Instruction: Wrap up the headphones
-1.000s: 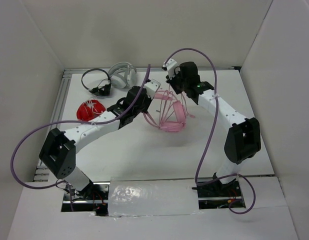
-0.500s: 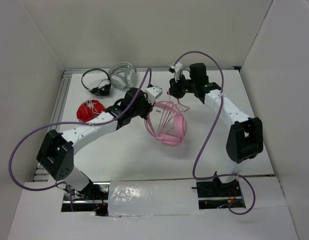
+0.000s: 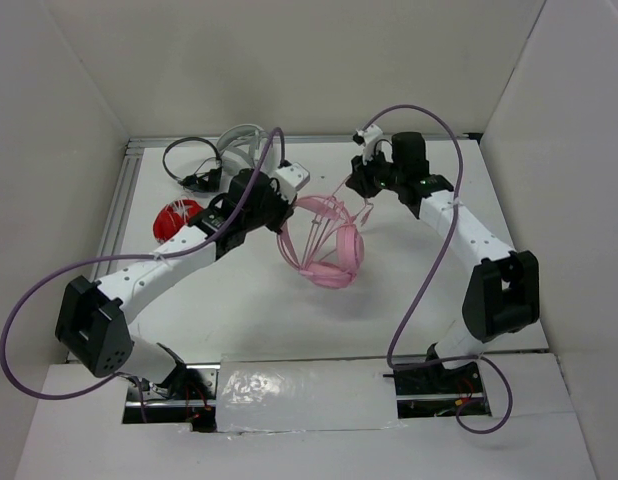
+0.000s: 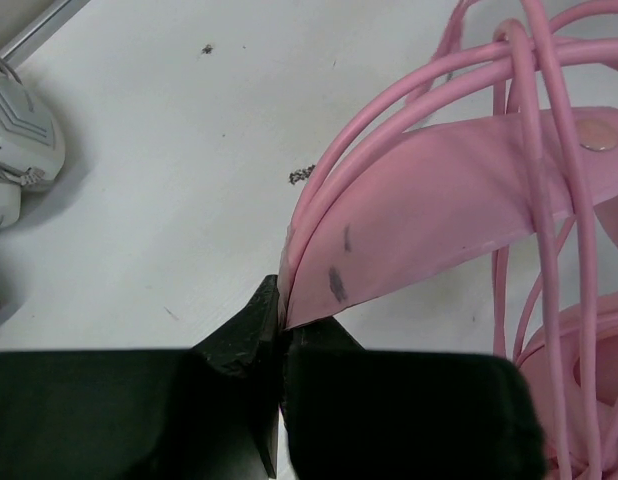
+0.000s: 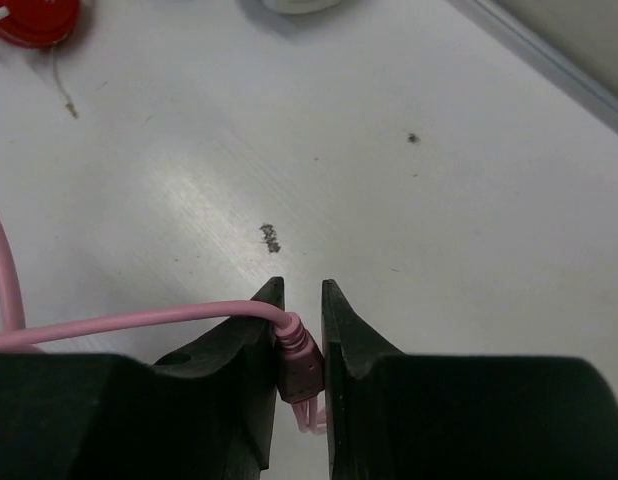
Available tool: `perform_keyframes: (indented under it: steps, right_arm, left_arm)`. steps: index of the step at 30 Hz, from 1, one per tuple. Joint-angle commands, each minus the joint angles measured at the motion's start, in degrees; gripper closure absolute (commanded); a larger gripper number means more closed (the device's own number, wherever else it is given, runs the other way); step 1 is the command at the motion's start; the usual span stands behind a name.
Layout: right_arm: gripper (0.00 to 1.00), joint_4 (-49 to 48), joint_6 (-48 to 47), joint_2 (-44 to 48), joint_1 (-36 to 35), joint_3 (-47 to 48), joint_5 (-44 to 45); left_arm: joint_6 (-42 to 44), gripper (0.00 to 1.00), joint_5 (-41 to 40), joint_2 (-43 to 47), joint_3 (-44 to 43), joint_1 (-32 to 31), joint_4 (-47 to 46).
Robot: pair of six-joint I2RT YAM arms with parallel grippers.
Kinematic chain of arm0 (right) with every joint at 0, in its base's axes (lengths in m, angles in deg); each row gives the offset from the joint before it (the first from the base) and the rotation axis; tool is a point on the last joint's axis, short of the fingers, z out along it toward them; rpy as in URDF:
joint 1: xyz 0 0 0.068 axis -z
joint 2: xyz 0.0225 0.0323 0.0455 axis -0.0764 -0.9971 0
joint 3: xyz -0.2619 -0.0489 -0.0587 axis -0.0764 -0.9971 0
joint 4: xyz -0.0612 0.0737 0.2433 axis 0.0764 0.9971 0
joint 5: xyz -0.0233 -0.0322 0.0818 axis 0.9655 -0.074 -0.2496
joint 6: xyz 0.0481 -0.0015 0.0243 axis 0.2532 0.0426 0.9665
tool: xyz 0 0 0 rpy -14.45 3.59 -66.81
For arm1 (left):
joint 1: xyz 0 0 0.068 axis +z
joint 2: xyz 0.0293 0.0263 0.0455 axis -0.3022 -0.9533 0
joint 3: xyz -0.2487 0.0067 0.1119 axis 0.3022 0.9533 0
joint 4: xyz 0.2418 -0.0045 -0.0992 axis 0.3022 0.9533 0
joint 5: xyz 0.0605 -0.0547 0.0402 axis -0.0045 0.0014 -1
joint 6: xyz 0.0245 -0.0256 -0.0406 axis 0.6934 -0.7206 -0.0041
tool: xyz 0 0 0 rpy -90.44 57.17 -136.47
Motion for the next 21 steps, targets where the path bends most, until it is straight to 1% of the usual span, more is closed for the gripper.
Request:
perform_keyframes:
  steps: [1,2,3,7,10,12,17,21]
  right_arm:
    - [0.85,-5.6,1.0,4.1,1.1,1.6,11.6]
    - [0.83,-5.3,1.0,4.1,1.1,1.7,11.4]
    - [0.82,-5.0,1.0,3.8,1.0,1.5,10.0]
    - [0.78,-7.1,2.1,2.4,1.1,-0.2,6.9]
    - [0.76,-7.6,3.1,0.2,1.1,0.3,2.0]
    - [0.75,-8.7,4.6,-1.2,1.1,0.4,0.7]
    - [0.73,-12.0,7.8,-2.1,1.0,-3.1,-4.4]
    - [0.72,-17.0,10.0,-3.0,0.8,-5.3,-7.9]
  left_arm:
    - [-2.6,1.00,7.4,3.9,-1.3,1.3,-4.1]
    - [-2.7,1.00,9.1,4.2,-1.6,1.6,-3.9]
    - [-5.4,1.00,12.6,5.0,-1.7,1.8,-3.9]
    - [-6.1,1.00,18.2,6.9,-3.2,2.1,-3.8]
    - [-6.9,1.00,21.5,7.7,-6.9,2.1,-2.5]
    - [-8.2,1.00,21.9,7.9,-8.9,2.2,-1.7]
    - [-12.2,1.00,20.5,8.0,-16.6,3.6,0.9]
    - [-14.1,1.00,18.2,6.9,-22.1,3.8,2.8]
